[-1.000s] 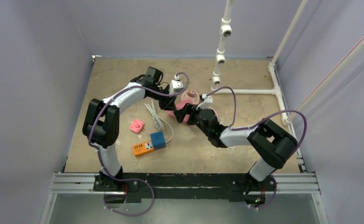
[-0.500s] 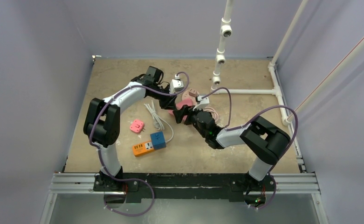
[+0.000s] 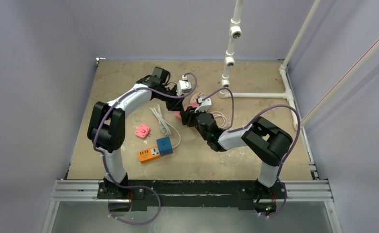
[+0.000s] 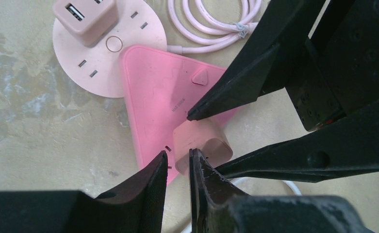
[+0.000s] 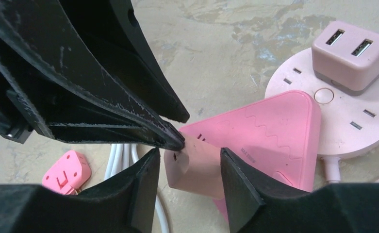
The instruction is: Insert the plug
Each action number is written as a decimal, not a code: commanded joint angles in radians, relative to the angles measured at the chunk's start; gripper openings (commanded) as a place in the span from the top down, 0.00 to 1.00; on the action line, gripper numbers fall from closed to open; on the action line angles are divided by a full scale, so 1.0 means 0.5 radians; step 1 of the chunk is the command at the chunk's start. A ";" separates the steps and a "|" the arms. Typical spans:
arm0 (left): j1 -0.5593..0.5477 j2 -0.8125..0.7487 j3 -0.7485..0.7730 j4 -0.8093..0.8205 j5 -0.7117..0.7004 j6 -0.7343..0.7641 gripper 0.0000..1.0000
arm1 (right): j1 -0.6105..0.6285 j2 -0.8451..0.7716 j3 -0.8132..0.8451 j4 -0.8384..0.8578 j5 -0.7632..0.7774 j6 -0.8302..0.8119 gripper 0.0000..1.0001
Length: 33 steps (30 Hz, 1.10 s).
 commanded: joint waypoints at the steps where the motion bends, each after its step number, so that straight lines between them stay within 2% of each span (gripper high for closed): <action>1: -0.014 0.012 0.076 0.032 0.044 0.025 0.79 | 0.022 0.030 0.085 -0.034 0.075 -0.071 0.54; 7: -0.014 0.010 0.065 0.034 0.045 0.025 0.78 | 0.068 0.088 0.082 -0.091 0.132 -0.075 0.62; 11: -0.012 0.007 0.075 0.040 0.037 0.013 0.77 | 0.072 0.126 0.080 -0.113 0.130 -0.046 0.88; 12: -0.007 0.005 0.091 0.032 0.032 0.014 0.74 | 0.072 0.123 0.085 -0.125 0.127 -0.027 0.96; 13: 0.002 -0.001 0.110 0.017 0.026 0.019 0.70 | 0.072 0.119 0.092 -0.131 0.122 -0.016 0.98; 16: 0.041 -0.018 0.190 -0.091 -0.003 0.082 0.50 | 0.072 0.088 0.113 -0.159 0.097 0.009 0.99; 19: 0.082 -0.080 0.206 -0.265 0.027 0.280 0.39 | 0.070 0.061 0.116 -0.158 0.097 0.008 1.00; 22: 0.094 -0.136 0.152 -0.535 0.049 0.715 0.29 | 0.069 0.037 0.117 -0.176 0.098 0.022 1.00; 26: 0.094 -0.214 -0.012 -0.613 0.036 1.275 0.24 | 0.065 0.045 0.126 -0.192 0.089 0.046 1.00; 28: 0.094 -0.265 -0.091 -0.560 0.058 1.470 0.22 | 0.063 0.038 0.123 -0.196 0.080 0.059 1.00; 30: 0.094 -0.330 -0.199 -0.378 0.069 1.560 0.08 | 0.056 0.021 0.114 -0.191 0.071 0.069 1.00; 33: 0.081 -0.388 -0.320 -0.131 0.086 1.673 0.01 | 0.034 -0.009 0.091 -0.171 0.039 0.079 1.00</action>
